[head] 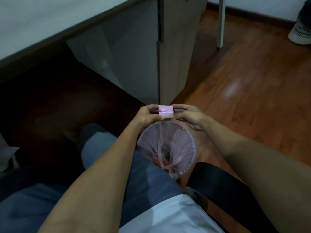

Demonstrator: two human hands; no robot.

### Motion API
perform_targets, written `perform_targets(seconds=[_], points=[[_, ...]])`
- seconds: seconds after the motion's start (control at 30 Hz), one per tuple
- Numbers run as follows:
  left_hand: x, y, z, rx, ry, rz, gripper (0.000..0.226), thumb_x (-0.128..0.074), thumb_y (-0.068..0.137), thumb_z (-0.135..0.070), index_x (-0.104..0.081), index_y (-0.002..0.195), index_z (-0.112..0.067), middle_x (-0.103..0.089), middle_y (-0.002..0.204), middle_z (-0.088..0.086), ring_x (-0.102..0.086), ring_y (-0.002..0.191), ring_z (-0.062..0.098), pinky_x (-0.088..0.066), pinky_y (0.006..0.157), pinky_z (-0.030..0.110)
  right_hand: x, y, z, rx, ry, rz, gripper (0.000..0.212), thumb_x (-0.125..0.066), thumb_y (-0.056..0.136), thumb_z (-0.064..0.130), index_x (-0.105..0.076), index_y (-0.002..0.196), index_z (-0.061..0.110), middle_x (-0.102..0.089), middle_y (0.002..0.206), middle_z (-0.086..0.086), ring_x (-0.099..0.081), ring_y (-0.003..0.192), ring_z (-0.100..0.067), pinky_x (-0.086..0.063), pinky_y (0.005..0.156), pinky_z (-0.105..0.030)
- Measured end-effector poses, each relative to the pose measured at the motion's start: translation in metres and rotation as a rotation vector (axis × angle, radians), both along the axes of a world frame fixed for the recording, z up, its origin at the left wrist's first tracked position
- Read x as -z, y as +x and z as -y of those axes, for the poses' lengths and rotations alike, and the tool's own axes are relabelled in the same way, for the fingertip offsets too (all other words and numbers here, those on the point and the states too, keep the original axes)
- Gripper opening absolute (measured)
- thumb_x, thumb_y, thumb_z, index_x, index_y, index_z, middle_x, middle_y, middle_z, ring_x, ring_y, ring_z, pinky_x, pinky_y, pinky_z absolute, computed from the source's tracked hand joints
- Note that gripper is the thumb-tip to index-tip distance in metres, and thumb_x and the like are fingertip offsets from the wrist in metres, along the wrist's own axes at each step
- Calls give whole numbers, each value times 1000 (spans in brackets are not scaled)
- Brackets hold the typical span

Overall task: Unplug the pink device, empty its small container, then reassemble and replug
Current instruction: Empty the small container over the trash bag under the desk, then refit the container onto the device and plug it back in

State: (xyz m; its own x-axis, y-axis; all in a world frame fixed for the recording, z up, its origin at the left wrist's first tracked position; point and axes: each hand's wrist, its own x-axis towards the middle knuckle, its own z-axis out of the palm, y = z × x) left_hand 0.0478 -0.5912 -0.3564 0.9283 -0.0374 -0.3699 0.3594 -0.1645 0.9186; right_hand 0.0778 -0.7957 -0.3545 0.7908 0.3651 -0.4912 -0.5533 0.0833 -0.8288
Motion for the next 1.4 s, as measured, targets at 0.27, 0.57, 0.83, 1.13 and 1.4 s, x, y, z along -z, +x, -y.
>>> perform_targets(seconds=[0.27,0.57,0.83,1.13,1.4], points=[[-70,18,-13,-75,99,306,57,-81,72,12,-61,125,6,-69,119,23,-69,93,18,-57,83,18,-73,31,-15,-88,-52,320,49,-74,71,-20,-68,108,12,-74,110,-11,-71,103,-17,-58,89,-24],[-209,39,-24,-24,186,554,56,-85,74,1,-62,125,5,-72,115,16,-70,95,19,-58,76,18,-205,60,-20,-103,22,561,46,-70,74,-22,-69,106,11,-76,102,-7,-74,94,-12,-59,78,-19],[-328,34,-61,-63,254,694,56,-86,73,-7,-65,125,-2,-74,116,15,-73,101,25,-60,89,35,-320,69,-57,-157,93,767,54,-70,74,-22,-64,122,1,-71,117,-16,-70,107,-23,-58,90,-26],[-422,-16,-151,-219,359,789,52,-83,76,-2,-65,125,-4,-74,116,12,-72,95,17,-58,78,19,-413,59,-160,-320,145,945,58,-73,75,-18,-61,129,-3,-70,121,-18,-70,105,-22,-57,94,-28],[-465,-80,-243,-384,462,827,51,-87,75,-19,-68,122,-10,-76,110,5,-74,98,14,-57,87,24,-458,36,-279,-502,233,1011,57,-74,74,-17,-61,128,-4,-70,122,-22,-71,106,-24,-55,100,-34]])
